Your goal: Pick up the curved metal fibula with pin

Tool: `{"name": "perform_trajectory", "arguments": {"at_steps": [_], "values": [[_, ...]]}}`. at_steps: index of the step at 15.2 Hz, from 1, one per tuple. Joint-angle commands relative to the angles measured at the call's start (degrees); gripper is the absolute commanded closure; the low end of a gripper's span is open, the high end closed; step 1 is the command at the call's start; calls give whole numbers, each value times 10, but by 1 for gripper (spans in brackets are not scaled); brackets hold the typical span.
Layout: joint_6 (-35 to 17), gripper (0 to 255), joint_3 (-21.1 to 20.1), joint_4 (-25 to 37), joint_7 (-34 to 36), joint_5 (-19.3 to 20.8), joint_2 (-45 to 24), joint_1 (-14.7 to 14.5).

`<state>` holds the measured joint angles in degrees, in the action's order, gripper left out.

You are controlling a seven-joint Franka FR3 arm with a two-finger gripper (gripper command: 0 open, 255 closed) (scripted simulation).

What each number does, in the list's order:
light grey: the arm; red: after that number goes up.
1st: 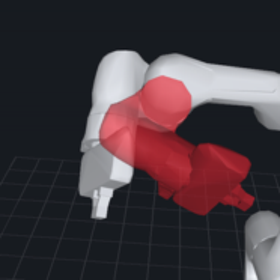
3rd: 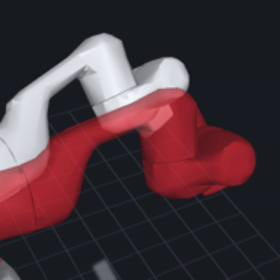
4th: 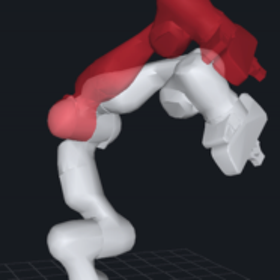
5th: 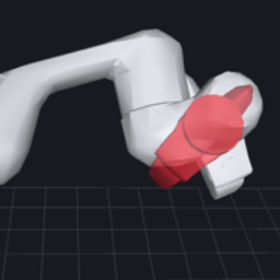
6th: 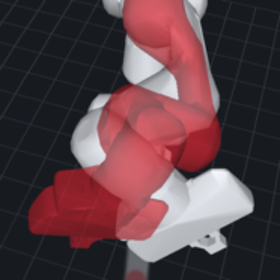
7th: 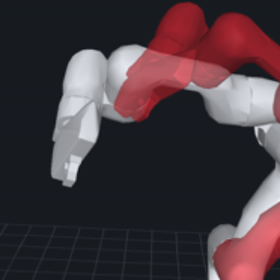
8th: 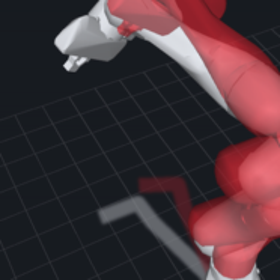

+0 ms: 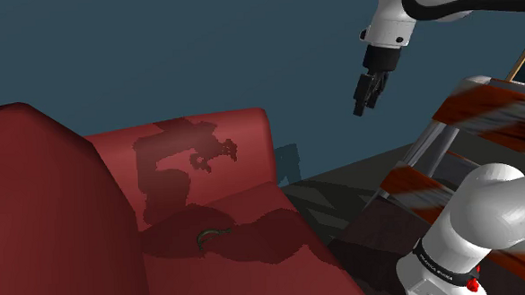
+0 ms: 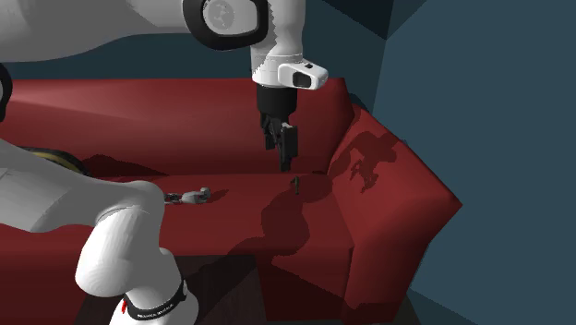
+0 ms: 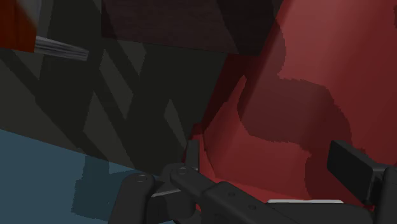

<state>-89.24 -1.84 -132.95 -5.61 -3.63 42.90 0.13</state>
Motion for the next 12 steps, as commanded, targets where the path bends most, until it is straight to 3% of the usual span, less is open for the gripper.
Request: {"name": "perform_trajectory", "arguments": {"at_steps": [1,12], "values": [[0,0,0,0,0,0,0,0],[-169,0,-138,-99,161,-78,-33,-31]]}}
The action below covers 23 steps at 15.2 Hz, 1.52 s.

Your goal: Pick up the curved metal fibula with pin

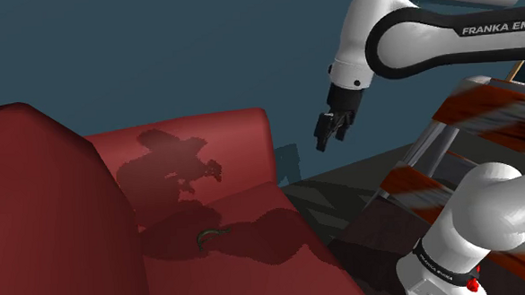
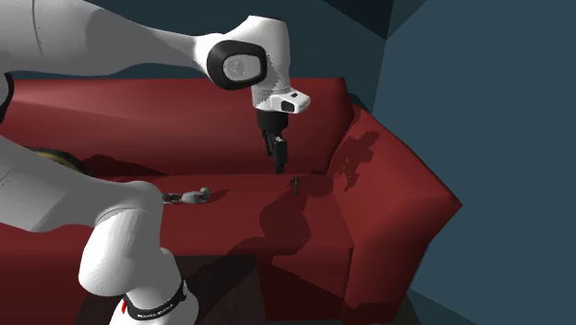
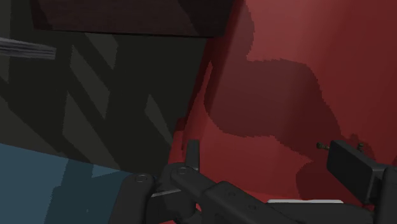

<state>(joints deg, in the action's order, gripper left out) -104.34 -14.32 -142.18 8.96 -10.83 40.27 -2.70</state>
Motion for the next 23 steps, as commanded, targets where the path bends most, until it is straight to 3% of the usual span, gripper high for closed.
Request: {"name": "perform_trajectory", "arguments": {"at_steps": [1,8,14,17,20,23], "values": [[-35,0,-27,-11,30,-12,-16,-4],[-156,0,-127,-11,141,-30,-112,-6],[-255,0,-220,24,261,13,-233,19],[-296,0,-266,53,342,71,-308,40],[-325,0,-300,92,443,166,-397,53],[-333,0,-300,142,551,278,-491,34]]}}
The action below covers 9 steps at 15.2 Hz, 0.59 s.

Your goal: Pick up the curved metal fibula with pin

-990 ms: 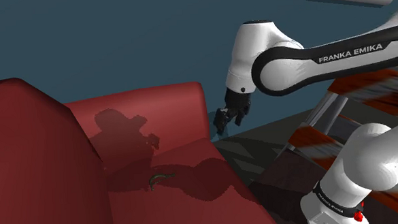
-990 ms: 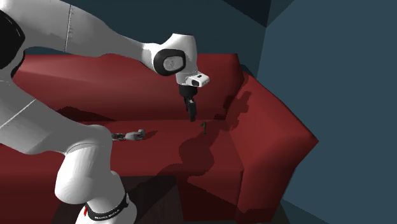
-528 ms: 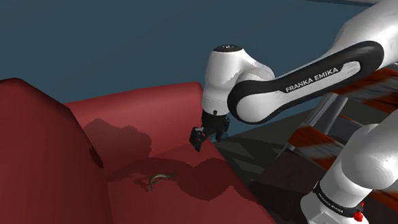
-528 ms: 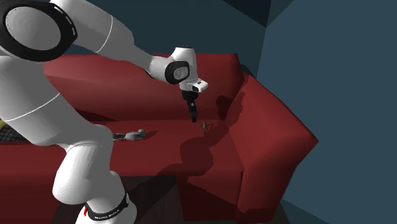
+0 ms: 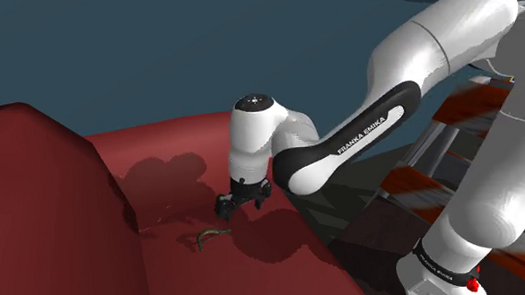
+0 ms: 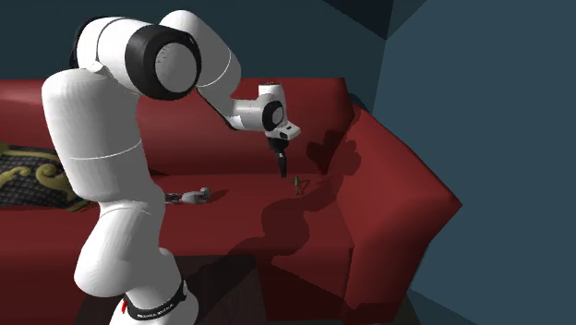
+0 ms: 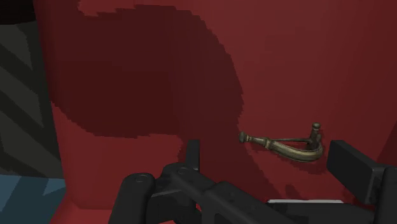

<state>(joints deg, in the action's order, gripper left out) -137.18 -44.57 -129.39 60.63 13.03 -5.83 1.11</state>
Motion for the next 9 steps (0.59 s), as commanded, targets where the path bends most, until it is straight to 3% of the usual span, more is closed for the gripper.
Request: {"name": "perform_trajectory", "arguments": {"at_steps": [1,5,9], "values": [[-4,0,11,33,66,72,-60,-19],[7,0,58,117,163,170,-166,-90],[24,0,103,212,222,228,-259,-158]]}}
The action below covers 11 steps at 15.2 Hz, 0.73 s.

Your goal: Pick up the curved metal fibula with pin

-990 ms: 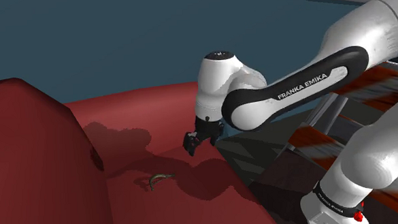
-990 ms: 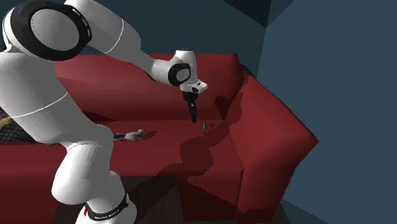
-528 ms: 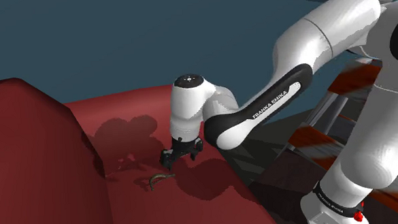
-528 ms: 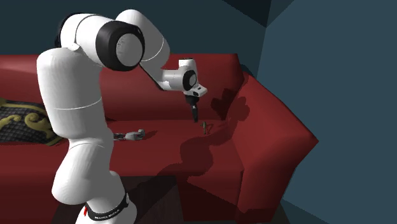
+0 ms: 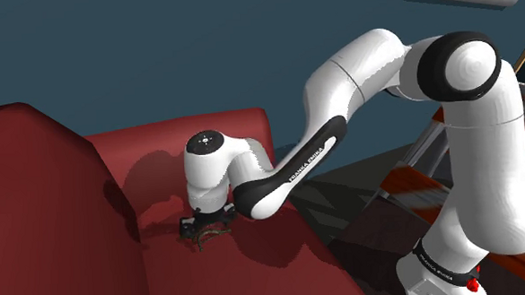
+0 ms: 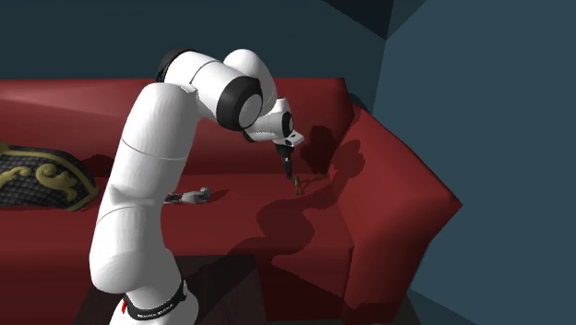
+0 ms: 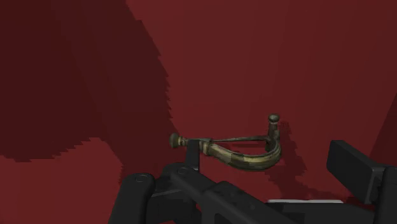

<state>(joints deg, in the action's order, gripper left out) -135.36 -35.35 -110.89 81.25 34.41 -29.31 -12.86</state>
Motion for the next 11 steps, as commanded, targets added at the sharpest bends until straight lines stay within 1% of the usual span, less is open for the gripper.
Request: {"name": "perform_trajectory", "arguments": {"at_steps": [1,2,9,11], "values": [[11,0,21,53,26,25,-47,-34],[16,0,29,75,34,32,-66,-47],[-14,0,52,79,55,60,-103,-63],[-16,0,54,80,56,62,-106,-65]]}}
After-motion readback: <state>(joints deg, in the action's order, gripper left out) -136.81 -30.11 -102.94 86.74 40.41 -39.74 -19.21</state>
